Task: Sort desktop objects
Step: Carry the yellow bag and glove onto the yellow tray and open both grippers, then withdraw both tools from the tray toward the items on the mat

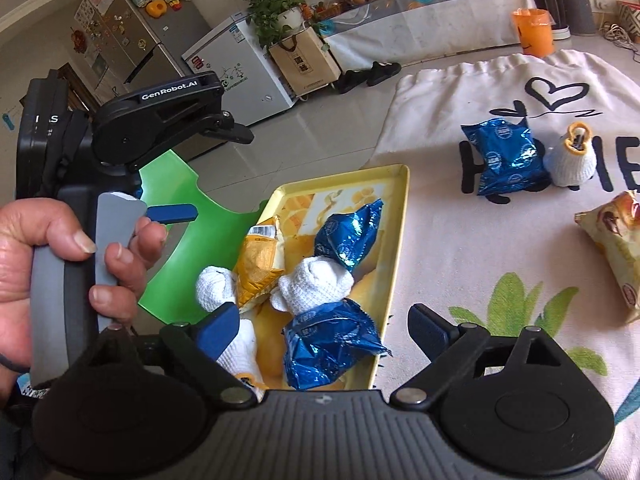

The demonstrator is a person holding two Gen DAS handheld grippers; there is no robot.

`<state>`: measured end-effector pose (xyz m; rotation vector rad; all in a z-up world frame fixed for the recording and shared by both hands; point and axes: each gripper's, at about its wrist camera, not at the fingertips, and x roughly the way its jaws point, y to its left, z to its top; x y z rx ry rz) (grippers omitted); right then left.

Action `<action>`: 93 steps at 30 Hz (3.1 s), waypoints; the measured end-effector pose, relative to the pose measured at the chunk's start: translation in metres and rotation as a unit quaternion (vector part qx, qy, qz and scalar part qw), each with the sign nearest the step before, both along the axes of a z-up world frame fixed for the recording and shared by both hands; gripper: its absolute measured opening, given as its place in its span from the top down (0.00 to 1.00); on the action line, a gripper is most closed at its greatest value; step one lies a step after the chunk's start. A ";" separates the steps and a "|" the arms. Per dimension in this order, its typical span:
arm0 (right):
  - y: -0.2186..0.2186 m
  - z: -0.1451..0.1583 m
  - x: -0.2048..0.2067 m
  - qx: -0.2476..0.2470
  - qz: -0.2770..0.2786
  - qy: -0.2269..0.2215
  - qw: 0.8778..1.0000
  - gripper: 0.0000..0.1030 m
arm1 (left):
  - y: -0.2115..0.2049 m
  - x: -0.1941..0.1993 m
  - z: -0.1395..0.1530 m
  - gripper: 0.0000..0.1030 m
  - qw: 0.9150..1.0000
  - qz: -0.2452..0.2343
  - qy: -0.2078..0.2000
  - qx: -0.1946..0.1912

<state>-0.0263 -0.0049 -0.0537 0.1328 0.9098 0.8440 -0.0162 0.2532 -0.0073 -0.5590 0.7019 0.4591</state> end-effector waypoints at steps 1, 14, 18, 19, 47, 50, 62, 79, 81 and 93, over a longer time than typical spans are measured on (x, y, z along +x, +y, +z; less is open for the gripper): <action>-0.005 0.000 -0.002 -0.004 -0.001 -0.003 1.000 0.10 | -0.004 0.000 0.000 0.01 1.000 -0.006 0.000 0.004; -0.047 -0.003 -0.021 -0.078 -0.024 -0.029 0.996 0.09 | -0.055 -0.014 -0.003 0.01 0.997 -0.061 0.010 0.051; -0.059 -0.008 -0.018 -0.105 -0.047 -0.023 0.993 0.09 | -0.072 -0.023 -0.006 0.01 0.994 -0.074 0.018 0.078; -0.063 -0.009 -0.017 -0.111 -0.055 -0.023 0.992 0.09 | -0.076 -0.025 -0.006 0.01 0.993 -0.076 0.019 0.085; -0.122 -0.014 -0.002 -0.210 -0.140 -0.028 0.967 0.04 | -0.175 -0.095 -0.016 0.00 0.988 -0.116 0.023 0.095; -0.132 -0.012 0.002 -0.203 -0.153 -0.025 0.967 0.04 | -0.186 -0.101 -0.013 0.00 0.988 -0.120 0.026 0.090; -0.173 0.005 0.019 -0.149 -0.195 -0.004 0.969 0.04 | -0.243 -0.109 -0.005 0.00 0.981 -0.163 0.039 0.101; -0.219 0.032 0.066 -0.125 -0.190 -0.017 0.974 0.04 | -0.305 -0.059 -0.012 0.00 0.973 -0.184 0.097 0.104; -0.221 0.036 0.077 -0.126 -0.182 -0.024 0.975 0.04 | -0.307 -0.049 -0.014 0.00 0.974 -0.176 0.103 0.099; -0.243 0.032 0.142 -0.100 -0.231 0.036 0.967 0.04 | -0.300 0.008 -0.038 0.00 0.983 -0.137 0.115 0.036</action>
